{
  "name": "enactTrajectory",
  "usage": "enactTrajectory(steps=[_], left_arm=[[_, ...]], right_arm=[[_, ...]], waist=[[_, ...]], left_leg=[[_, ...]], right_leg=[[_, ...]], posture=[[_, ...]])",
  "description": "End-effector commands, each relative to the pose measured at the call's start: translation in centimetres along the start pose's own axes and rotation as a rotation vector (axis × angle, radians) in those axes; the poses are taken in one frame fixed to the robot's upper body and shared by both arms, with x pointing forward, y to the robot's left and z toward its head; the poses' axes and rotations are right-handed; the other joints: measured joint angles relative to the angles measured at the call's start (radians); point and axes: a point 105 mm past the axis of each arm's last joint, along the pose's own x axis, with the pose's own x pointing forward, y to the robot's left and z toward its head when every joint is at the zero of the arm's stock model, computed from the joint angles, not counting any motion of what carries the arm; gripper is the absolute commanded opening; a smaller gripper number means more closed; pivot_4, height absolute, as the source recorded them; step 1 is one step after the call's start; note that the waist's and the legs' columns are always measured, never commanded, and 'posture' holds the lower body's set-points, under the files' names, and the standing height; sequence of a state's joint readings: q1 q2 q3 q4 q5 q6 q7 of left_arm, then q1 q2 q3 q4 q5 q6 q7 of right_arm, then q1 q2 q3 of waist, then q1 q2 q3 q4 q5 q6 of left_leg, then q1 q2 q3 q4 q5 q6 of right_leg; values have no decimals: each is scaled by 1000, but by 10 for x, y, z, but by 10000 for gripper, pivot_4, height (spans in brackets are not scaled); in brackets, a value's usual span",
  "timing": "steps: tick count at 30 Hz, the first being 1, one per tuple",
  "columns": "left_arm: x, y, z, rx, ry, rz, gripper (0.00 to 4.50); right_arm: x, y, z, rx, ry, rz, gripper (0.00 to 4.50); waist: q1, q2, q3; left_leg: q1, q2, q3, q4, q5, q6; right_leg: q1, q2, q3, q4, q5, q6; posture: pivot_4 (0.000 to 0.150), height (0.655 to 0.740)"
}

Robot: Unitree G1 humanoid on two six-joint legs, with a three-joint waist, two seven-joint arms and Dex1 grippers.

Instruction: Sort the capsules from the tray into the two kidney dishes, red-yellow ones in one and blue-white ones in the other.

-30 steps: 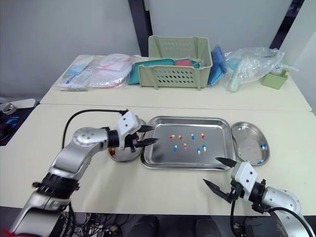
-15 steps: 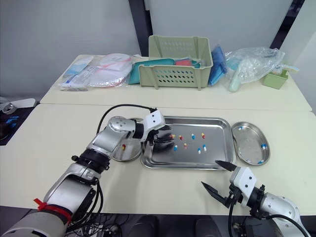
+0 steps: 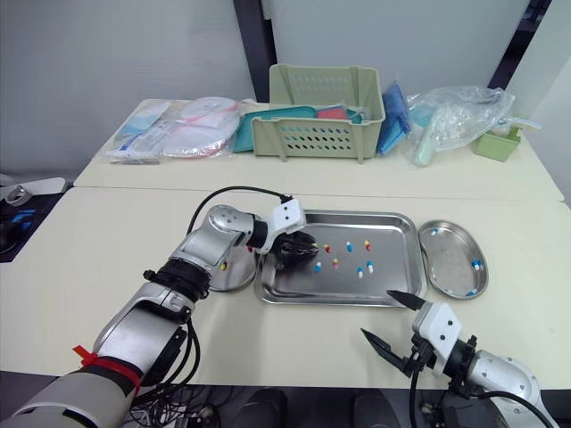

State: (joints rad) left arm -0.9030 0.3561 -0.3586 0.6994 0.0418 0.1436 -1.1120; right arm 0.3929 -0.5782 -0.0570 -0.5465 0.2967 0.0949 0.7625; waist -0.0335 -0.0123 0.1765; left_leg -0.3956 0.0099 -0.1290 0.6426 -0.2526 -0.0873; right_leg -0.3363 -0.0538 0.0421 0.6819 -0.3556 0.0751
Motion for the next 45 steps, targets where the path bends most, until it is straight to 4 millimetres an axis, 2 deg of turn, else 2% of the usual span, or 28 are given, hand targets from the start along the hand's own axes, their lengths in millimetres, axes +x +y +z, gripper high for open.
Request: enactTrajectory(steps=[1,5,7,12,15,19,22,27,34,36,37,45], left_arm=[[2,-4,-9,-4,38,-13,200],[-2,-2,-8,-21,24,3,200],[-12,4,3,-13,-16,33,200],[-56,14,27,-16,-100,136,200],[-91,13,31,-62,-122,216,200],[-138,6,6,-187,-63,358,200],[-158,-2,-9,-268,-36,445,200],[-166,-22,-29,-352,-7,519,200],[-160,-28,-35,-400,-46,529,200],[-162,-26,-37,-398,-50,542,5830],[-162,-25,-37,-398,-56,541,6911],[-170,-25,-31,-423,-108,519,31550]], right_arm=[[-1,0,13,-32,-37,4,45000],[-1,-2,15,-21,-45,1,45000],[0,-1,15,-31,-44,21,45000],[6,2,18,-61,-51,77,45000],[10,5,19,-75,-57,123,45000],[17,11,25,-94,-78,221,45000],[22,15,27,-114,-83,295,45000],[33,13,33,-128,-104,350,45000],[43,12,39,-128,-118,358,45000],[44,11,41,-130,-120,355,45000],[44,10,42,-129,-119,351,45000],[46,11,47,-123,-116,337,45000]], waist=[[0,0,0],[0,0,0],[-2,0,0],[-10,0,0],[-16,1,0],[-24,2,0],[-21,2,0],[-9,1,0],[1,1,0],[1,1,0],[1,1,0],[1,1,0]], left_leg=[[0,0,0,0,0,0],[0,0,0,0,0,0],[0,0,0,0,0,0],[-1,0,-1,0,0,0],[-1,0,-1,0,0,0],[0,1,-1,0,0,0],[0,1,-2,0,0,0],[-1,0,-2,1,0,0],[-1,0,-2,1,0,0],[-1,1,-2,1,0,0],[-1,1,-2,1,0,0],[-1,1,-2,0,0,0]], right_leg=[[0,0,0,0,0,0],[0,0,0,0,0,0],[0,0,0,0,0,0],[-1,0,-1,1,0,0],[-1,0,0,0,0,0],[0,0,0,0,0,0],[0,0,-1,0,0,0],[0,0,-1,0,0,0],[0,0,-1,0,0,0],[0,0,-1,0,0,0],[0,0,-1,0,0,0],[0,0,-1,0,0,0]], posture=[[1500,7400],[1500,7400],[1500,7400],[1500,7400],[1500,7400],[1500,7400],[1500,7400],[1500,7400],[1500,7400],[1500,7400],[1500,7400],[1500,7400]])
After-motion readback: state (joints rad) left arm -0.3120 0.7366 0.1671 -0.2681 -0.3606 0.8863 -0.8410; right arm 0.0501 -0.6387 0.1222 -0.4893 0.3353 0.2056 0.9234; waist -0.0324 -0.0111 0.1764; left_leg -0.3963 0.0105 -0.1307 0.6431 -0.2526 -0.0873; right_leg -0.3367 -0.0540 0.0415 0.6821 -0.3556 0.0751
